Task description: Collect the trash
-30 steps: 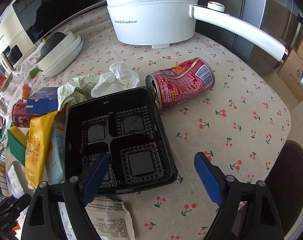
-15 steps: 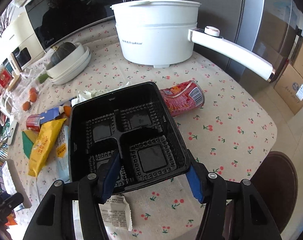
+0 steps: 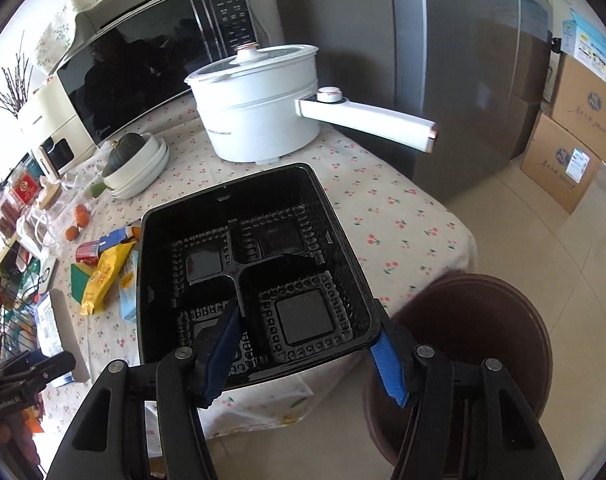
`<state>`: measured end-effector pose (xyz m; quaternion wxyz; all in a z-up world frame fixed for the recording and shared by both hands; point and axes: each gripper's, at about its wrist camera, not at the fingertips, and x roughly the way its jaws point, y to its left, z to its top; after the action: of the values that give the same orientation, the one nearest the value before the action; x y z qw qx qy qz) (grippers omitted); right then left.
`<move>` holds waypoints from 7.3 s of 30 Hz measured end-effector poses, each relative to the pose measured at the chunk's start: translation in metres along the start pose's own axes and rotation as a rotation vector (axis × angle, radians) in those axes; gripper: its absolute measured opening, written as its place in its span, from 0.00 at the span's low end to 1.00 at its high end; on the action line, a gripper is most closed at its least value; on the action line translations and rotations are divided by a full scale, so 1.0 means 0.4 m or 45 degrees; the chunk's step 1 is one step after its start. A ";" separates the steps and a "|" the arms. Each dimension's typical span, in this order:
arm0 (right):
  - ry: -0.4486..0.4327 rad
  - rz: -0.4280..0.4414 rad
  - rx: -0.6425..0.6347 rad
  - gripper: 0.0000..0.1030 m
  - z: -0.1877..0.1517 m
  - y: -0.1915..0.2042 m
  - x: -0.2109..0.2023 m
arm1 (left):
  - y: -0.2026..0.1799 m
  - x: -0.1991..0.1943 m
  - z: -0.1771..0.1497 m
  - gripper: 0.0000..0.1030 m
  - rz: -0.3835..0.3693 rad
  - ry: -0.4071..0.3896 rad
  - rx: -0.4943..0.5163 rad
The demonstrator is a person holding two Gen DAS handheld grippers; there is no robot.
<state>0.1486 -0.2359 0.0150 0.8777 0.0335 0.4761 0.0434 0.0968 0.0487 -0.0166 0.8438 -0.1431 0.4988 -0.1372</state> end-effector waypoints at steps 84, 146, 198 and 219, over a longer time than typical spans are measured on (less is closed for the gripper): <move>0.207 -0.076 -0.095 1.00 -0.084 -0.062 0.057 | 0.061 -0.005 -0.002 1.00 0.295 -0.004 -0.007; 0.353 0.216 -0.502 0.11 0.000 0.354 0.230 | 0.224 -0.007 0.088 1.00 0.319 0.094 -0.133; 0.426 0.074 -0.459 0.56 -0.044 0.344 0.320 | 0.190 0.012 0.070 0.52 0.087 0.064 -0.220; 0.299 0.095 -0.239 0.46 -0.035 0.068 0.131 | -0.040 0.101 0.053 0.52 0.011 0.118 0.025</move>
<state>0.1643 -0.2029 -0.0336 0.8129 -0.0364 0.5679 0.1239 0.1327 0.0212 -0.0332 0.8217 -0.1261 0.5366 -0.1448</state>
